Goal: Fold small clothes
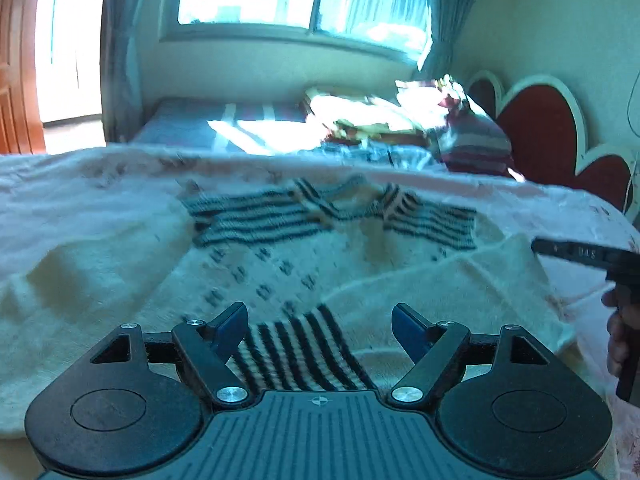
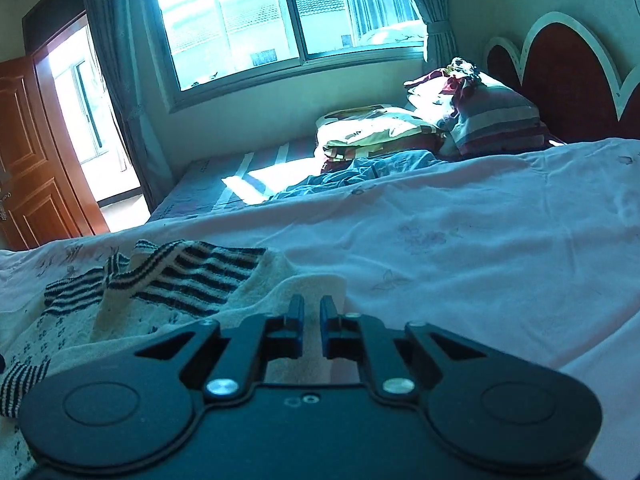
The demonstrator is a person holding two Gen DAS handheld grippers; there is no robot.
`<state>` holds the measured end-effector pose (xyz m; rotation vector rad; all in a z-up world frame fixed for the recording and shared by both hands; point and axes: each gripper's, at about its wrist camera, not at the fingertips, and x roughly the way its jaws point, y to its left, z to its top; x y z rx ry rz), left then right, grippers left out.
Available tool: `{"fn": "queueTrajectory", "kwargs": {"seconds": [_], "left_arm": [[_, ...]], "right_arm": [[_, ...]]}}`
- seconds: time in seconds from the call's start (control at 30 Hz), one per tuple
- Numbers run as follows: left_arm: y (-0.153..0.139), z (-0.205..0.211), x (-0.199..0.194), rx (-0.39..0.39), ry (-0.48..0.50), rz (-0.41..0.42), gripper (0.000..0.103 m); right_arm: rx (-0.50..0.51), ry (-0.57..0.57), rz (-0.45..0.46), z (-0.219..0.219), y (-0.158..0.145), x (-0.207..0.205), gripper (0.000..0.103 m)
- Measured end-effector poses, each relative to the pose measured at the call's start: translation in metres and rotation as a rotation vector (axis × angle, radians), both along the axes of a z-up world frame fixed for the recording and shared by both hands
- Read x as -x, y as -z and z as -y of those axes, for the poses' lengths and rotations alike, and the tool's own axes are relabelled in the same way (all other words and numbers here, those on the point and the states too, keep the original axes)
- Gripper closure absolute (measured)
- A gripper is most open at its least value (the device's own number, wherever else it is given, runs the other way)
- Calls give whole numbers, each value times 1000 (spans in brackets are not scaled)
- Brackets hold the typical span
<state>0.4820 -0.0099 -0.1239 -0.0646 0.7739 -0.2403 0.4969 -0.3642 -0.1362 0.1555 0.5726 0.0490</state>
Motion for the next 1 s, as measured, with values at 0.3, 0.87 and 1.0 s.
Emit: {"fn": "queueTrajectory", "kwargs": {"seconds": [0.3,0.87,1.0], "left_arm": [[20,21,13,-111,0,17,19],[32,-326,175,482,-923,99,42],[46,-367,175,636,-972,133,42]], "right_arm": [[108,-4,-100,-10,15,-7,92],[-16,40,-104,-46,-27,127,83],[-50,57,-82,-63,-45,133,83]]}}
